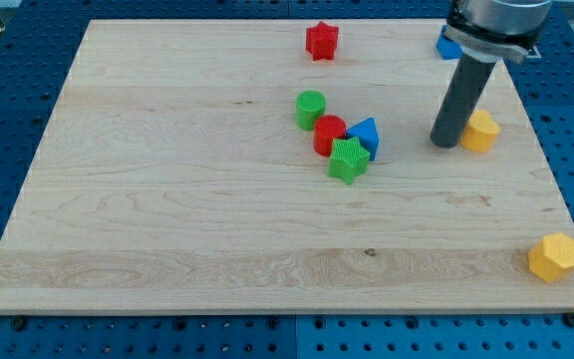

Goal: Move the arm to the right of the red star

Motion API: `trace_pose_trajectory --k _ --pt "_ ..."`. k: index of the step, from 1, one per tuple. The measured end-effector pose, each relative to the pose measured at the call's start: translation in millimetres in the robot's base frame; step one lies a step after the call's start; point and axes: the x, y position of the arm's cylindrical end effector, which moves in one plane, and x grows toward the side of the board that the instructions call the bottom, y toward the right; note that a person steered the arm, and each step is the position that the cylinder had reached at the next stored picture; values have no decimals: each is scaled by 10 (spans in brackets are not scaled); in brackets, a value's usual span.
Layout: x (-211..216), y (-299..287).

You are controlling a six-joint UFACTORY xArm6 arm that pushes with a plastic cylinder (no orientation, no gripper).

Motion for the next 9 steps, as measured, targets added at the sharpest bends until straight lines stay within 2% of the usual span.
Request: trace_pose_trajectory --k 3,5,7,9 --pt "-118 -742" --pt "-202 -745" --pt "-756 -792" --pt "-925 -1611"
